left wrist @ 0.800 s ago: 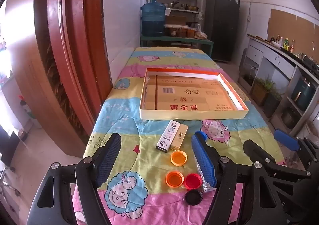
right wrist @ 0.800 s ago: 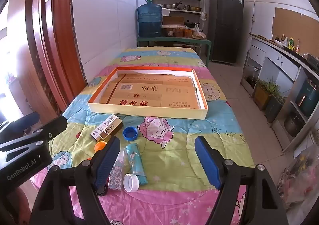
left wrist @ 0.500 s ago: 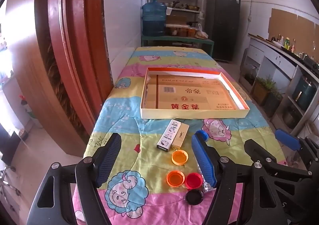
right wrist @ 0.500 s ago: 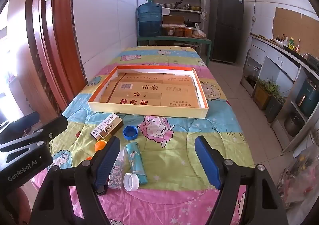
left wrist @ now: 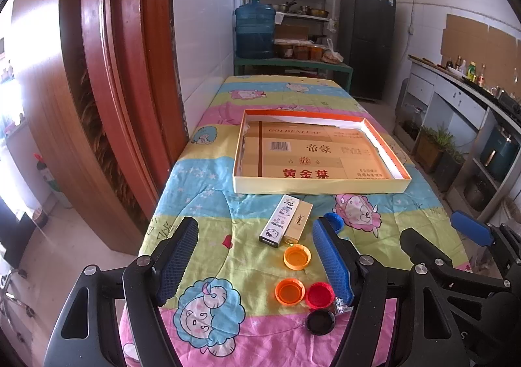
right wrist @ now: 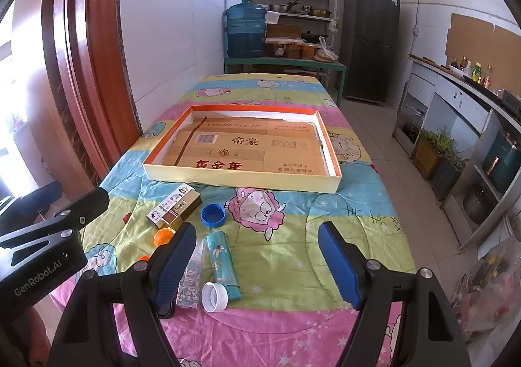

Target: Organize rigid objects

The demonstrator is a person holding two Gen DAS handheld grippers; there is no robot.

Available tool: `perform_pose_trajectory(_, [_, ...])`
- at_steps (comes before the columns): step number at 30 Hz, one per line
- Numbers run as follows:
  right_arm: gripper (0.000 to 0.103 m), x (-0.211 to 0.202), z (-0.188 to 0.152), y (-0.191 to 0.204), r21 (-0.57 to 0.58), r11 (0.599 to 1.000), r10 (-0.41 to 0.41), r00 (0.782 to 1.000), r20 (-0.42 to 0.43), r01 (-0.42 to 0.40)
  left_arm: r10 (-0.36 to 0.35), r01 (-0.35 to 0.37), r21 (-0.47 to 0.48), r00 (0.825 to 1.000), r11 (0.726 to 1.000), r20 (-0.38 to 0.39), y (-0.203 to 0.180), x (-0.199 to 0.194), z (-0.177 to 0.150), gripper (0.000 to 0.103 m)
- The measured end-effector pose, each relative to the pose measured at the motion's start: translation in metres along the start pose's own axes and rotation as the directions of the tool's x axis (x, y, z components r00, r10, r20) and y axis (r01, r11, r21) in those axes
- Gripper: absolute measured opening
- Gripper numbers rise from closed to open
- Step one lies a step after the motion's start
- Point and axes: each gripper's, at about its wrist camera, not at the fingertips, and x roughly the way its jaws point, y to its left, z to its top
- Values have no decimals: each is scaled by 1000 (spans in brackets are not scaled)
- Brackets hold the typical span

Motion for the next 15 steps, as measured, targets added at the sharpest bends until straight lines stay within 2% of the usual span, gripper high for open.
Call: perform_pose_trajectory(15, [77, 1, 0, 1, -1, 1000, 2, 1000, -5, -2, -4, 4, -2, 1000, 1000, -1, 0, 0, 0, 75])
